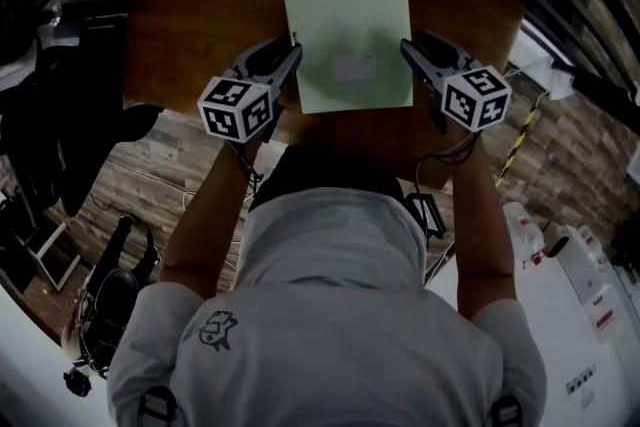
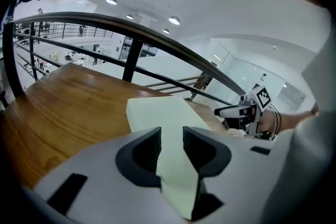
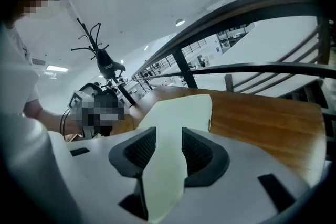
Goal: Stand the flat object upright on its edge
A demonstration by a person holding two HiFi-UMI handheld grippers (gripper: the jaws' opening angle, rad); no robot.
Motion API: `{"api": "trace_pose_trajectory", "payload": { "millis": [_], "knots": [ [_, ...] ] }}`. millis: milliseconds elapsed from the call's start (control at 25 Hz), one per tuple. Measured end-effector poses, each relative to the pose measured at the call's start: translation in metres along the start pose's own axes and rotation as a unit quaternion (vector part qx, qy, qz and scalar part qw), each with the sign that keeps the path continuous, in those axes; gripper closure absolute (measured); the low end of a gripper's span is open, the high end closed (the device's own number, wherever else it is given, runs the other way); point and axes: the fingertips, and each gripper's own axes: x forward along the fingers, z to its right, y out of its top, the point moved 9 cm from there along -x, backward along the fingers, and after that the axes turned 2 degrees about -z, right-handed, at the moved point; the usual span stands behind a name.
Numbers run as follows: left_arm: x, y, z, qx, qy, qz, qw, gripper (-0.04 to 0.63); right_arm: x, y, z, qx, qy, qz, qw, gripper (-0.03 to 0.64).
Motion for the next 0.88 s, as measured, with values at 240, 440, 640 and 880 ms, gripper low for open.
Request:
{"api": "trace_pose_trajectory", "payload": {
  "millis": [240,440,640,880],
  "knots": [
    [0.017,-0.010,-0.014,-0.015,0.006,-0.013,0.9998,0.455,0.018,-0.010,0.020,0.029,-0.003,-0.025,0.999,0.443],
    [0.026,-0.020,-0.024,-0.026,0.019,-0.029,0.9991,0.436,0.029,-0.018,0.032,0.047,-0.002,-0.038,0.998,0.423],
    [0.033,-0.031,-0.035,-0.043,0.027,-0.044,0.9977,0.430,0.037,-0.021,0.040,0.057,0.001,-0.047,0.997,0.420],
    [0.041,-0.037,-0.043,-0.066,0.027,-0.057,0.9959,0.420,0.044,-0.024,0.048,0.066,0.000,-0.057,0.996,0.416]
  ]
}}
